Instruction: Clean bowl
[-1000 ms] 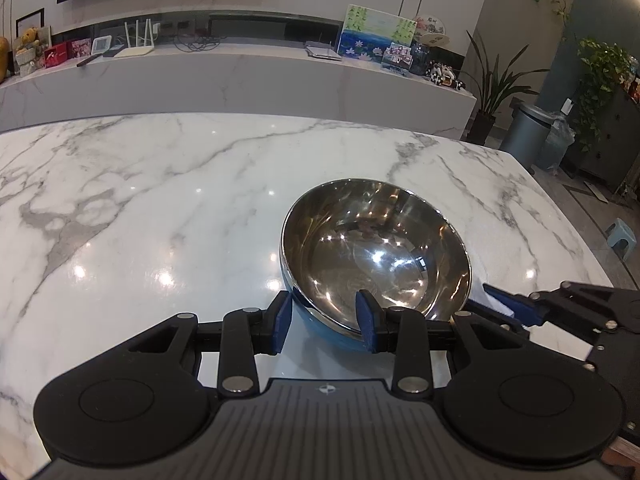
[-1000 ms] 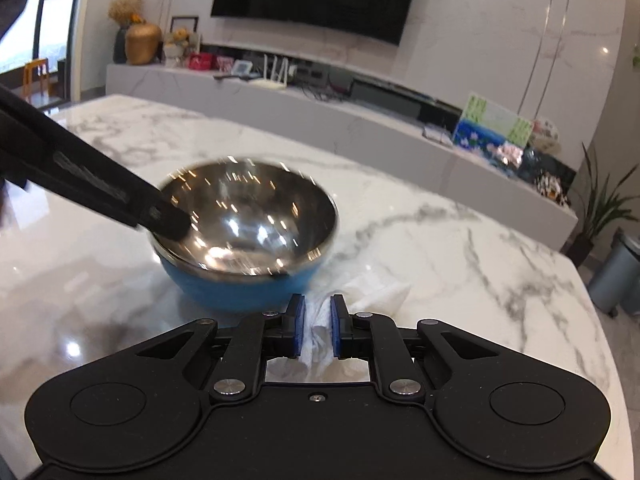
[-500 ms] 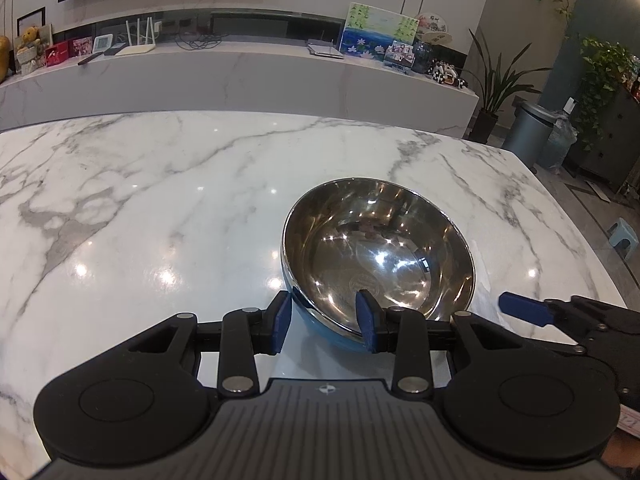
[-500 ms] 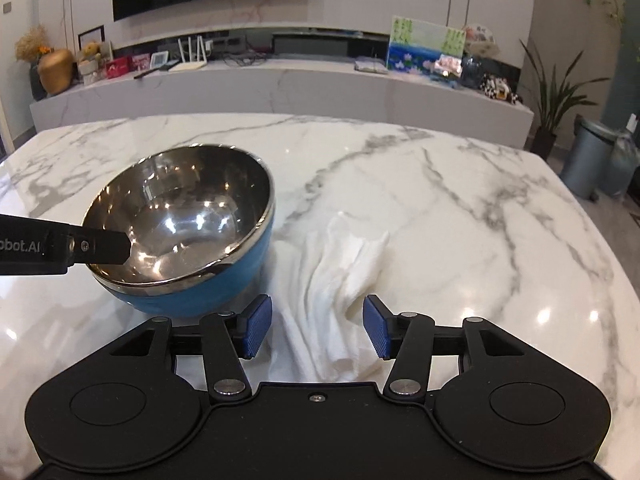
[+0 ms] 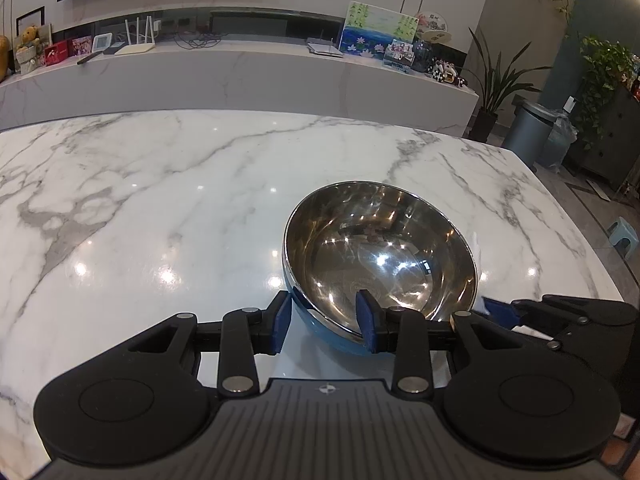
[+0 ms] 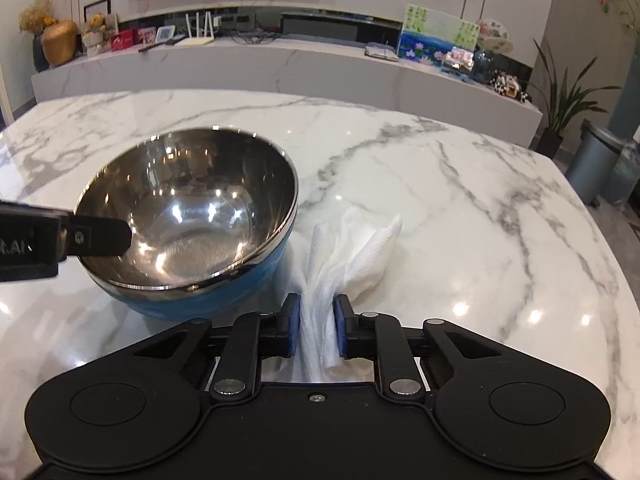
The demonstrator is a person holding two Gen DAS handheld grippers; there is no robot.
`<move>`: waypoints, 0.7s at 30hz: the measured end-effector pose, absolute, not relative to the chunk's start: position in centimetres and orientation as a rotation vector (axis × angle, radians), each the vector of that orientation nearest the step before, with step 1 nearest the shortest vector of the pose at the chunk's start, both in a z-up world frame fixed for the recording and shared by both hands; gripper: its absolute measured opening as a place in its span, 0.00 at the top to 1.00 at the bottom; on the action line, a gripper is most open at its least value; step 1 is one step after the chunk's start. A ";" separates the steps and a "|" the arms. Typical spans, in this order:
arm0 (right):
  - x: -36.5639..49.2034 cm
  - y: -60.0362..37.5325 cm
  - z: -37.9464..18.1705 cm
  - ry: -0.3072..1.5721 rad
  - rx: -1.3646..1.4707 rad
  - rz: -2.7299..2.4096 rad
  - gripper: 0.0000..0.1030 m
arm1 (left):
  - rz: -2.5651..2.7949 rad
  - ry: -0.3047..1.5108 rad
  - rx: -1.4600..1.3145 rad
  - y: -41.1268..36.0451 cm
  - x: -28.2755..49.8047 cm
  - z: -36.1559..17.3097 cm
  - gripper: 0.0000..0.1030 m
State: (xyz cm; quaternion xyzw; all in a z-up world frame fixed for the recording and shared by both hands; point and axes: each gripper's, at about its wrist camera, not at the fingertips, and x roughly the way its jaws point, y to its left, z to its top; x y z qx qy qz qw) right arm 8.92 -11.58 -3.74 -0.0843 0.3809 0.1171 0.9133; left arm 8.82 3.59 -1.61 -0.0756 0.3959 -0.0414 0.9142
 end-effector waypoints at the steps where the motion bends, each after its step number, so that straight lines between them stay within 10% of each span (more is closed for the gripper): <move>1: 8.9 -11.7 -3.3 0.770 -0.172 0.241 0.85 | -0.085 0.816 -0.156 3.6 8.8 -1.6 0.68; 21: 8.3 -11.9 -3.1 0.733 -0.209 0.365 0.85 | -0.077 0.817 -0.159 3.8 8.9 -1.7 0.68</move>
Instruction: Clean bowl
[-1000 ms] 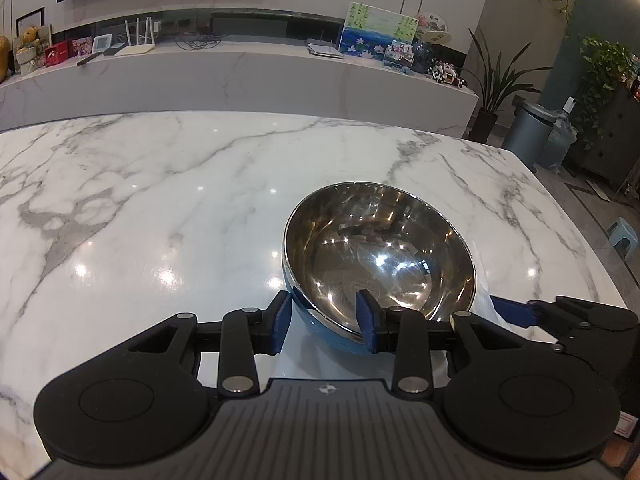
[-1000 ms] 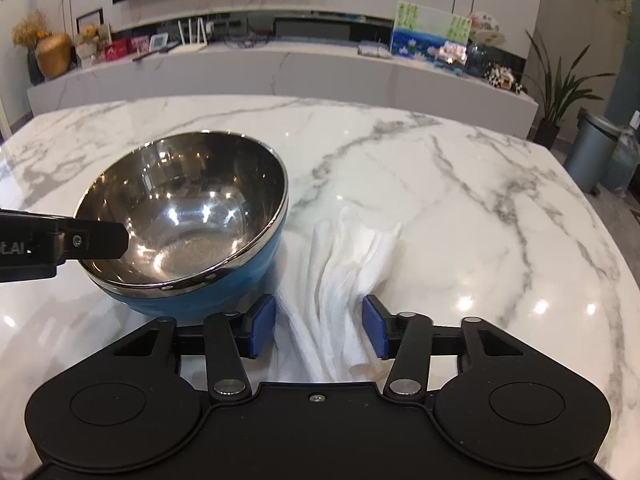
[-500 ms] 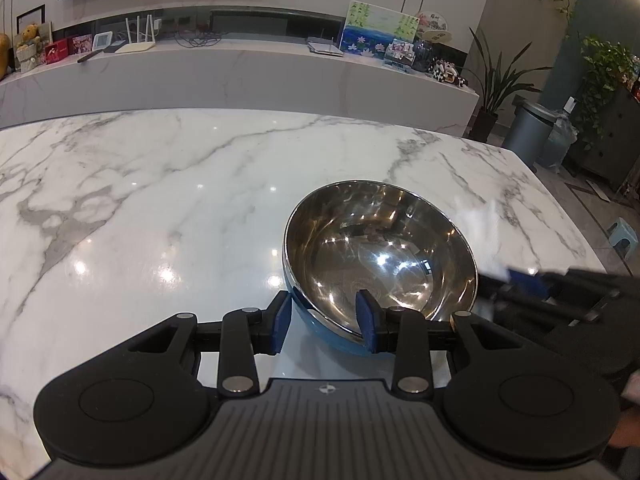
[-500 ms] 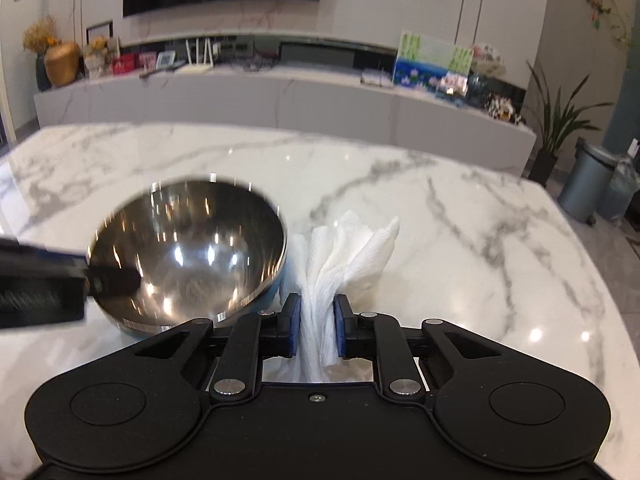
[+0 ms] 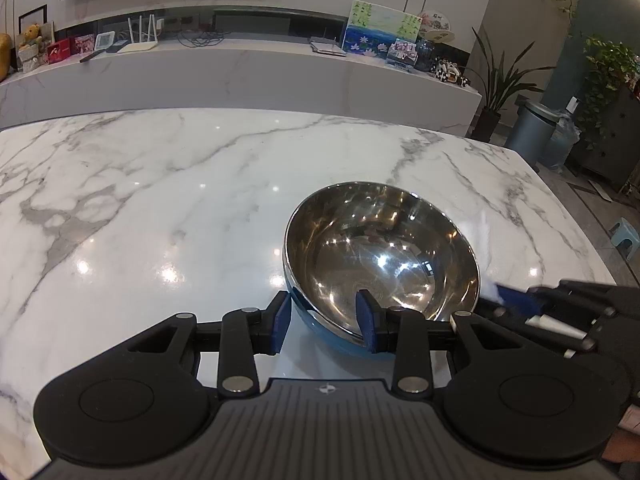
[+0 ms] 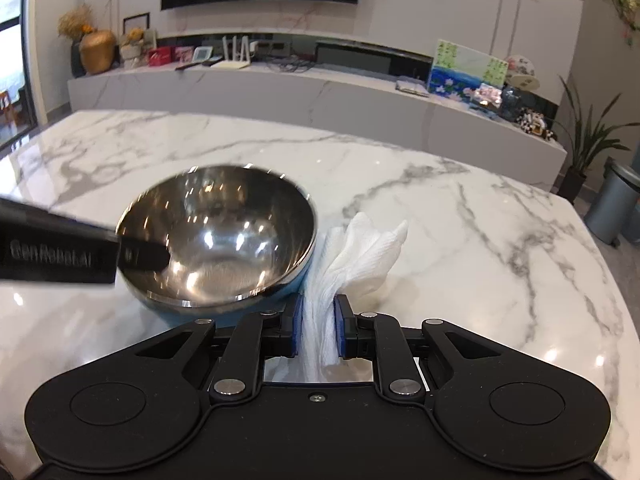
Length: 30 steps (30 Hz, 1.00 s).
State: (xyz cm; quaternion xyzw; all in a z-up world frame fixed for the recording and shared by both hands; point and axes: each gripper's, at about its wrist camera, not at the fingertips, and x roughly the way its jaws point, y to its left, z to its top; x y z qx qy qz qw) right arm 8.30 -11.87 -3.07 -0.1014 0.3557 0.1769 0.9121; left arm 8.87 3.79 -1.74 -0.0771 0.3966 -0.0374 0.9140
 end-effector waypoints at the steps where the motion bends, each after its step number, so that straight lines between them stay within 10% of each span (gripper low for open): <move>1: 8.3 -11.8 -3.2 0.734 -0.213 0.367 0.85 | -0.077 0.818 -0.158 3.8 8.9 -1.7 0.68; 30: 8.7 -13.6 -3.2 0.748 -0.181 0.358 0.89 | -0.076 0.819 -0.154 4.0 9.1 -1.8 0.68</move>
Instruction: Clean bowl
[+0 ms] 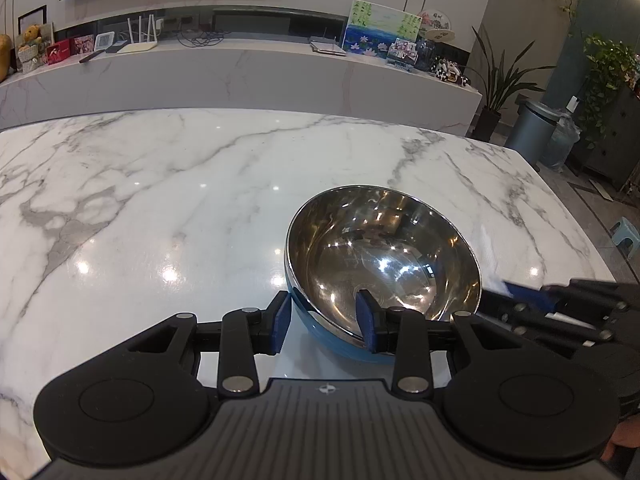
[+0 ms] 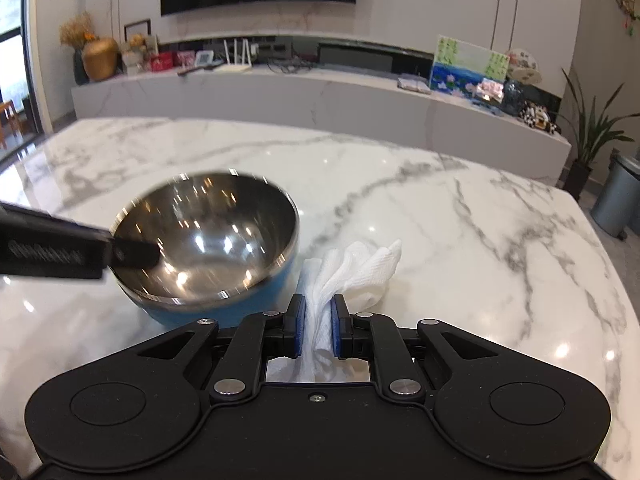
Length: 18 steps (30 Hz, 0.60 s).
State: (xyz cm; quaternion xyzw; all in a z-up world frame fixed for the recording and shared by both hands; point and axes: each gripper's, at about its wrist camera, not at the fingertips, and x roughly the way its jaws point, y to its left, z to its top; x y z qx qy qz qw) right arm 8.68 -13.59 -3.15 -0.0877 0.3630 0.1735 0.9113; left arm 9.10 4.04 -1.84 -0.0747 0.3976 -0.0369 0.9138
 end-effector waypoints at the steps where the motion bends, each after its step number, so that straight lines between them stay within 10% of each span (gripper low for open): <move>1: 8.7 -13.6 -3.5 0.754 -0.185 0.352 0.89 | -0.076 0.818 -0.155 4.0 9.1 -1.9 0.68; 14: 8.3 -14.1 -3.9 0.791 -0.178 0.317 0.80 | -0.062 0.761 -0.159 3.9 8.2 -0.2 0.43; 18: 7.5 -14.5 -2.8 0.763 -0.152 0.276 0.47 | -0.065 0.729 -0.166 4.0 7.7 0.6 0.29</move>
